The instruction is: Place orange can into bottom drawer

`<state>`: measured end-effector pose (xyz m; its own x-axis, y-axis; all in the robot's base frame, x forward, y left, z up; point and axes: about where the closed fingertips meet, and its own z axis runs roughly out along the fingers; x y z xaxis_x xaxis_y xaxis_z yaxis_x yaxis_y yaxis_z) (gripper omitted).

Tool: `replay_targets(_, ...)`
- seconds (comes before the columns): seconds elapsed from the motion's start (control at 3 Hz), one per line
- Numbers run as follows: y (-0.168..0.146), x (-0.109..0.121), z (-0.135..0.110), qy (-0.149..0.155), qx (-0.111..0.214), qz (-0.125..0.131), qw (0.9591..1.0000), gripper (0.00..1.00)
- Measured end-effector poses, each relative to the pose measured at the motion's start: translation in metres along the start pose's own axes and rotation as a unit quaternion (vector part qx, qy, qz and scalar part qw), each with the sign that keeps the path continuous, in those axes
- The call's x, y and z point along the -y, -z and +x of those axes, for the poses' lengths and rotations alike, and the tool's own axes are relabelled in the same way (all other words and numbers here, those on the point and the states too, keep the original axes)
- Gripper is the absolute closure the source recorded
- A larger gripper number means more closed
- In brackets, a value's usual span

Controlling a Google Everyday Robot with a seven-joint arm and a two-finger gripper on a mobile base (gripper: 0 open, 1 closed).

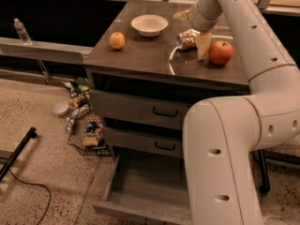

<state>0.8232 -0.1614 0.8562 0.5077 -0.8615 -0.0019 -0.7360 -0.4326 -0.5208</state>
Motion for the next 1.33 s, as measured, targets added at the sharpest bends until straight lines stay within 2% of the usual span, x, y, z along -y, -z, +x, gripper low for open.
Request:
replay_targets(0.33, -0.001, 0.001, -0.003, 0.005, 0.003, -0.004, 1.0, 0.25)
replay_targets(0.67, -0.001, 0.002, -0.006, 0.009, 0.006, -0.006, 0.9999, 0.56)
replay_targets(1.0, -0.009, -0.002, -0.018, 0.026, 0.023, -0.021, 0.9992, 0.79)
replay_targets(1.33, -0.008, -0.001, -0.031, 0.041, 0.041, -0.025, 0.998, 1.0)
